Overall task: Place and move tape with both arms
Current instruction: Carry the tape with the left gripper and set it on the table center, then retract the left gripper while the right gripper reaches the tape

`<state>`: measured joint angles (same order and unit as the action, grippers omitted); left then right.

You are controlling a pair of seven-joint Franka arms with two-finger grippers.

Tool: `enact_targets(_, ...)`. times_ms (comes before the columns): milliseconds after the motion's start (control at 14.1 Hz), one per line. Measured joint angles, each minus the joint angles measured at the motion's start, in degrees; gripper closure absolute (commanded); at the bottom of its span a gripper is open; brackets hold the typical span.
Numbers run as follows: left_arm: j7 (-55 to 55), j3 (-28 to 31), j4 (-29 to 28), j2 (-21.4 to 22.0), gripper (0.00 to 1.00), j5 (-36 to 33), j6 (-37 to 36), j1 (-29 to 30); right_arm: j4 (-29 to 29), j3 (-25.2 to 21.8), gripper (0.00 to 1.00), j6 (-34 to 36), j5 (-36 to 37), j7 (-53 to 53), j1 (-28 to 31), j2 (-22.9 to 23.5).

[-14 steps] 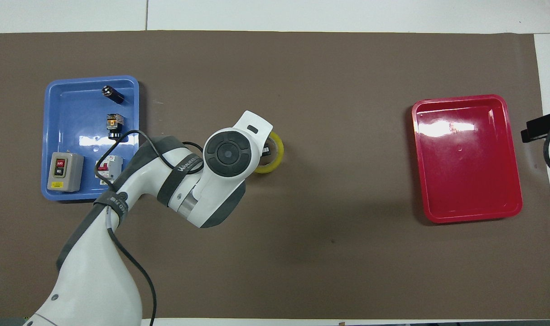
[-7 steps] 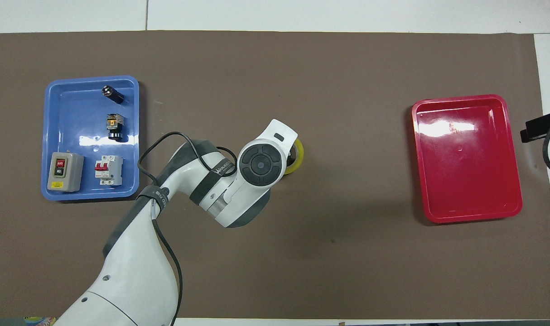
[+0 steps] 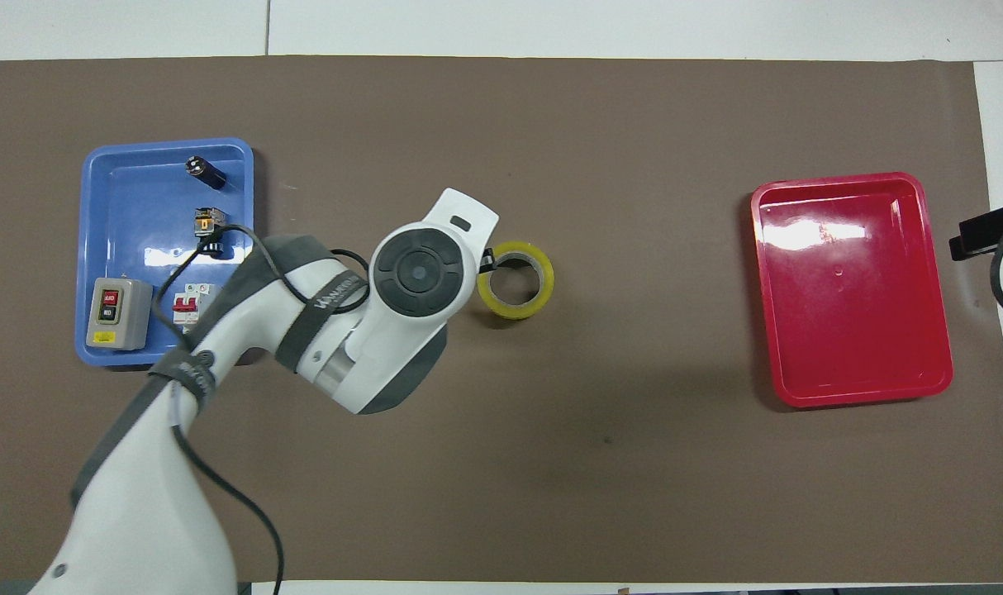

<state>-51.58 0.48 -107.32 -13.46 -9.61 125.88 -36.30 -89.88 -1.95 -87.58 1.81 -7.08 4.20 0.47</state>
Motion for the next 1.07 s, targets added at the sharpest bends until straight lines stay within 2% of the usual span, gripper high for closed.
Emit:
enact_targets(213,11.9,0.2,-5.3,7.6,0.0,0.0,-3.8,6.9,-0.3,0.6,0.0,-0.1,-0.7,-0.1,-1.5,-0.1)
enact_targets(355,18.2,0.4,-7.3,10.4,0.0,0.2,-3.8,12.1,-0.6,0.9,0.0,-1.6,-2.1,2.3,-5.9,-0.1)
enact_targets(569,26.7,0.5,-7.7,12.5,0.0,2.6,-5.1,18.3,-0.4,1.5,0.0,-5.7,-2.8,15.1,-14.9,1.7)
enact_targets(782,36.7,0.7,-6.1,14.6,0.0,7.7,-10.3,24.5,0.0,1.8,0.0,-14.9,-2.8,27.8,-24.3,8.0)
enact_targets(1066,47.5,0.9,3.0,15.5,0.0,10.4,-21.7,32.3,-0.3,1.7,0.0,-26.1,-2.8,36.0,-31.1,17.7)
